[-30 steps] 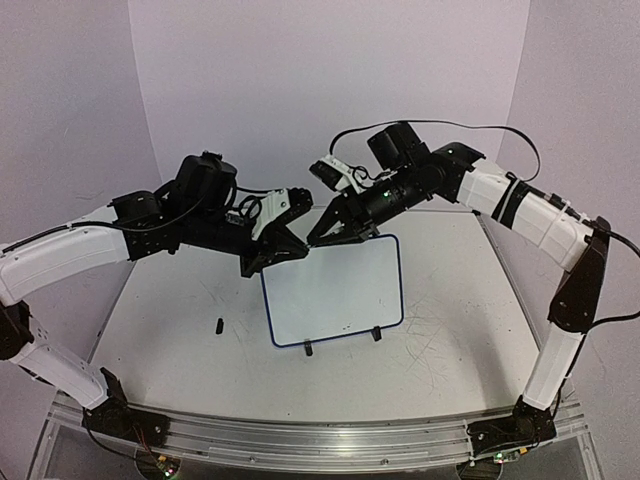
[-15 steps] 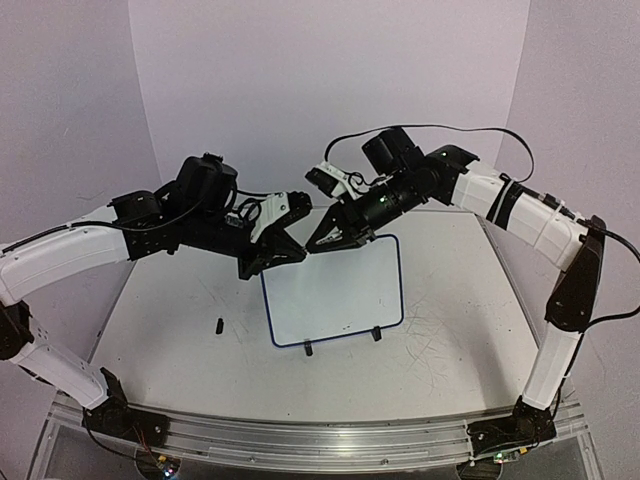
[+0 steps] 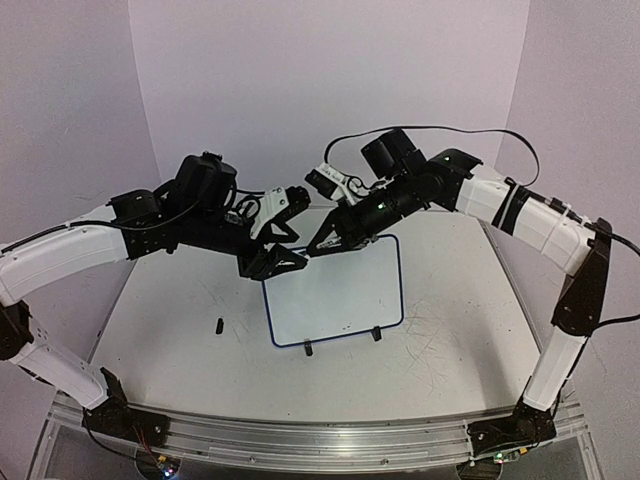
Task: Write a sentence on the whiteboard
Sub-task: Pass from the left arm to the right, then hold the whiteboard at the center of the board.
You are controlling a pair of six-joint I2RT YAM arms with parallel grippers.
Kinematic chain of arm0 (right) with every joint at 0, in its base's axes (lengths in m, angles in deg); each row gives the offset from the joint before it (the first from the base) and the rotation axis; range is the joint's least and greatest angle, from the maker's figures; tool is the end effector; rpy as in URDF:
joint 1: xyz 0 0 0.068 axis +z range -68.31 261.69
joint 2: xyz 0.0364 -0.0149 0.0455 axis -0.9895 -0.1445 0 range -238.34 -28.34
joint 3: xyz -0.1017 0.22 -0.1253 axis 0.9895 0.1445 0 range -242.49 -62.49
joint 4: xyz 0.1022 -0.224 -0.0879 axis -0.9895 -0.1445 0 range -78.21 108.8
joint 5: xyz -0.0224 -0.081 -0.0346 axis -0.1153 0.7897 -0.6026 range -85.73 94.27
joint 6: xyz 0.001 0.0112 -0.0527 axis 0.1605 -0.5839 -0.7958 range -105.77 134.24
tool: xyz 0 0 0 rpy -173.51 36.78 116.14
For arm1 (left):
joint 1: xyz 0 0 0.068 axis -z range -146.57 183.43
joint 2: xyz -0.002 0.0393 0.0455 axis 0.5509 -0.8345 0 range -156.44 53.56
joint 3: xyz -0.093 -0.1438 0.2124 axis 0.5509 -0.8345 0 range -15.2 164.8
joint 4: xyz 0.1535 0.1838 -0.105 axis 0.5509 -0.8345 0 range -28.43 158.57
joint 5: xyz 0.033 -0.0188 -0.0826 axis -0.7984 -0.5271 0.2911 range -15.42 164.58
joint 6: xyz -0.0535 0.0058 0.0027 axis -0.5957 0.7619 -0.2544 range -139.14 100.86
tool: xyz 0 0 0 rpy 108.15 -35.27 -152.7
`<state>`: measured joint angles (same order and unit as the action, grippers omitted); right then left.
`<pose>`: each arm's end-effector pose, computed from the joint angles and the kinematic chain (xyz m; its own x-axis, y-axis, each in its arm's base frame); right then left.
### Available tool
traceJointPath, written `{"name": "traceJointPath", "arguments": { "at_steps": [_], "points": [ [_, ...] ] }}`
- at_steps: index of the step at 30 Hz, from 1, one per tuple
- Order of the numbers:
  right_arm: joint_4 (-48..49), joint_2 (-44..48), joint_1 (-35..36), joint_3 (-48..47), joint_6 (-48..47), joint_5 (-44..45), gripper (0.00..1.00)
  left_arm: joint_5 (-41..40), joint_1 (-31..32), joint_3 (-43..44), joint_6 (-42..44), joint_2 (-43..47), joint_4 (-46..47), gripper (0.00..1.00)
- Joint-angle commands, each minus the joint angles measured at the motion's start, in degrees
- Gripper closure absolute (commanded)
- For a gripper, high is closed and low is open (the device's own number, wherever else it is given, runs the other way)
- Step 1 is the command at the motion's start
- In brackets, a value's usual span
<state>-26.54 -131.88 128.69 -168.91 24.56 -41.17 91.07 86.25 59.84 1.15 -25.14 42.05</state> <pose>0.2520 0.3072 0.3756 -0.6091 -0.4687 -0.6397 -0.7751 0.1809 0.6054 0.1794 -0.2531 0.3623 0.0315 0.5087 -0.8603 0.9610 0.2213 0.1660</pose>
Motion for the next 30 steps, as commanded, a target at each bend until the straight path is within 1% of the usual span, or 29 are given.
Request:
{"name": "traceJointPath", "arguments": {
  "at_steps": [1,3,6,8,9,10,11,14,15,18,21,22,24,26,29,30],
  "points": [
    [3.98,8.83,0.38,2.37,-3.52,12.54,1.0,-2.53,-0.66,2.87,-5.64,3.79,2.46,0.3],
    [6.29,12.91,0.4,5.18,-3.34,18.55,1.0,-2.66,-2.05,2.11,-8.98,5.37,3.13,0.27],
    [11.57,20.95,0.42,12.12,-2.27,30.66,1.0,-3.12,-5.23,-0.8,-14.89,8.29,5.91,0.22],
    [16.1,26.75,0.39,17.64,-2.22,40.82,1.0,-4.49,-7.19,-4.78,-20.4,10.48,8.77,0.21],
    [17.71,29.56,0.4,20.4,-2.28,45.77,1.0,-6.47,-7.8,-6.46,-23.43,11.43,10.11,0.19],
    [19.09,32.11,0.39,22.49,-2.38,53.23,1.0,-9.51,-8.05,-8.65,-26.37,12.46,10.98,0.16],
    [19.58,33.57,0.39,24.13,-3.35,58.14,1.0,-13.86,-8.29,-10.0,-29.45,13.06,11.24,0.13],
    [18.05,35.73,0.38,27.36,-7.4,72.93,1.0,-18.3,-8.87,-15.52,-38.17,15.32,11.83,0.08],
    [16.72,35.9,0.39,27.47,-7.92,76.13,1.0,-19.58,-8.93,-17.93,-41.09,16.15,12.4,0.07],
    [15.37,36.65,0.39,27.75,-7.47,81.65,1.0,-20.94,-9.4,-23.94,-46.41,17.74,13.9,0.04],
    [15.82,37.64,0.38,28.71,-7.24,80.2,1.0,-19.46,-11.62,-28.06,-49.62,18.18,15.46,0.03],
    [16.16,37.79,0.4,29.01,-7.39,78.56,1.0,-16.45,-12.82,-30.3,-50.58,18.64,17.55,0.03],
    [16.57,37.97,0.39,29.86,-7.35,77.95,1.0,-7.48,-16.26,-35.07,-52.83,19.76,26.38,0.04],
    [16.43,37.84,0.44,30.78,-5.87,81.34,1.0,-0.56,-18.89,-39.49,-54.98,19.93,33.81,0.05],
    [15.89,38.17,0.4,31.54,-2.81,86.2,1.0,6.62,-21.26,-40.95,-54.42,17.5,38.49,0.05],
    [15.84,38.52,0.39,31.76,-2.9,86.37,1.0,8.32,-21.79,-40.93,-54.33,16.17,39.59,0.05]
  ]
}}
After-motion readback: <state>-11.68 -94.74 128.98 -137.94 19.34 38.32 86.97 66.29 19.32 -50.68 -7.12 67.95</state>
